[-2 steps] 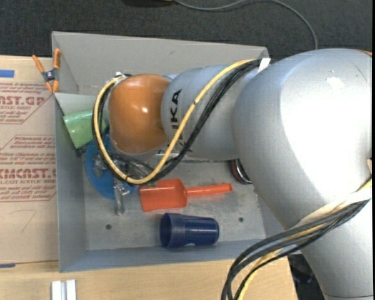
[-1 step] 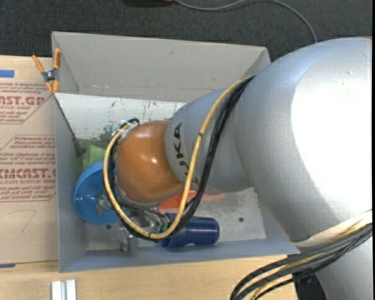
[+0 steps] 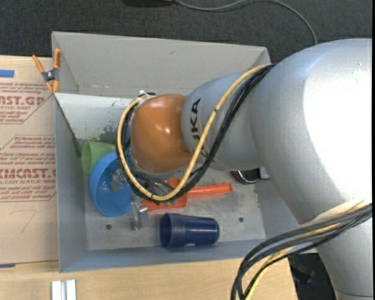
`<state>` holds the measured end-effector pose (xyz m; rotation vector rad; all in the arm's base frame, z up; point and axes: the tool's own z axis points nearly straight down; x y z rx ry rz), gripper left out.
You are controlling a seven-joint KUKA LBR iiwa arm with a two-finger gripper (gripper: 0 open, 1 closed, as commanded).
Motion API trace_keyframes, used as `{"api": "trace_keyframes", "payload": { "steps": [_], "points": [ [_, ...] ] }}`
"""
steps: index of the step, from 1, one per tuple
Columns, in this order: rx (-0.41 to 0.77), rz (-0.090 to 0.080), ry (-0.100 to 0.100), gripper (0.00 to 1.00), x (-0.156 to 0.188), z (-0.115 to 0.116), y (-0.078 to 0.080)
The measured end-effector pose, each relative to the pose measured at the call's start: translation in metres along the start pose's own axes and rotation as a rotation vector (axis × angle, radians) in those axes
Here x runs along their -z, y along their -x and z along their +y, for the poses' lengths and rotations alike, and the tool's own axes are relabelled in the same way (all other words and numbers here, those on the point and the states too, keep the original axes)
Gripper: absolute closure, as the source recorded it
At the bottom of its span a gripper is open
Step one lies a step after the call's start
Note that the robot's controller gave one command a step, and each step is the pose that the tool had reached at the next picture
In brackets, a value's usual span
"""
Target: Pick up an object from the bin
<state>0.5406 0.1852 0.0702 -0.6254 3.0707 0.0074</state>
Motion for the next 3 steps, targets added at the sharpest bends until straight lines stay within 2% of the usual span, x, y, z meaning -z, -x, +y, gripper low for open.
{"api": "trace_keyframes", "payload": {
  "steps": [1, 2, 3],
  "points": [
    [0.064, -0.008, 0.004, 0.00, 0.003, 0.048, -0.031],
    [0.144, -0.012, 0.002, 1.00, 0.003, -0.014, -0.068],
    [0.144, -0.012, 0.002, 1.00, 0.003, -0.014, -0.068]
  ]
}}
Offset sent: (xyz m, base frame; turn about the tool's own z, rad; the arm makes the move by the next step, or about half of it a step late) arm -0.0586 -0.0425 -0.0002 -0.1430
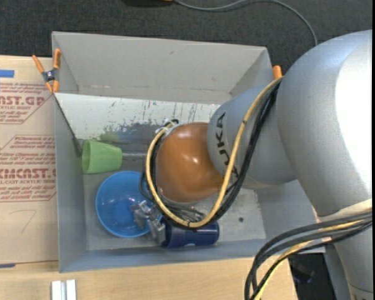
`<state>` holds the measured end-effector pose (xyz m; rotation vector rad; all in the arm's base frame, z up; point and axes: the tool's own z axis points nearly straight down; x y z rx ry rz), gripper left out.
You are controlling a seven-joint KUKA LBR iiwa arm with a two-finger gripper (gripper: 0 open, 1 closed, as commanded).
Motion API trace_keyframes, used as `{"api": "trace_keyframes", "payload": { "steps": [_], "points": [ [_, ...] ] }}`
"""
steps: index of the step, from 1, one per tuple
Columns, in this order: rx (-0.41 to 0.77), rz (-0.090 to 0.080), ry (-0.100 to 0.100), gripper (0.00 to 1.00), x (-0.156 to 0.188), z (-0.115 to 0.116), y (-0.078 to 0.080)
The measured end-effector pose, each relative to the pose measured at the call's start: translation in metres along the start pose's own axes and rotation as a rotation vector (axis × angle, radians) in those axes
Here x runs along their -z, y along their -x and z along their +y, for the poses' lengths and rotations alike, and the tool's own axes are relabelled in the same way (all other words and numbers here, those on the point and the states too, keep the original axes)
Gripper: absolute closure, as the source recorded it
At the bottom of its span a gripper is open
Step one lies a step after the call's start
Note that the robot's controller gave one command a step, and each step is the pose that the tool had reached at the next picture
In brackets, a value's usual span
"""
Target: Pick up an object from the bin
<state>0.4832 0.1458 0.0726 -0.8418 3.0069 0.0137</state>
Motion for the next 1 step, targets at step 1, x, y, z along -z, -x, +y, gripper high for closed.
{"api": "trace_keyframes", "payload": {
  "steps": [1],
  "points": [
    [0.000, 0.002, 0.001, 1.00, 0.0201, 0.0008, -0.0004]
  ]
}}
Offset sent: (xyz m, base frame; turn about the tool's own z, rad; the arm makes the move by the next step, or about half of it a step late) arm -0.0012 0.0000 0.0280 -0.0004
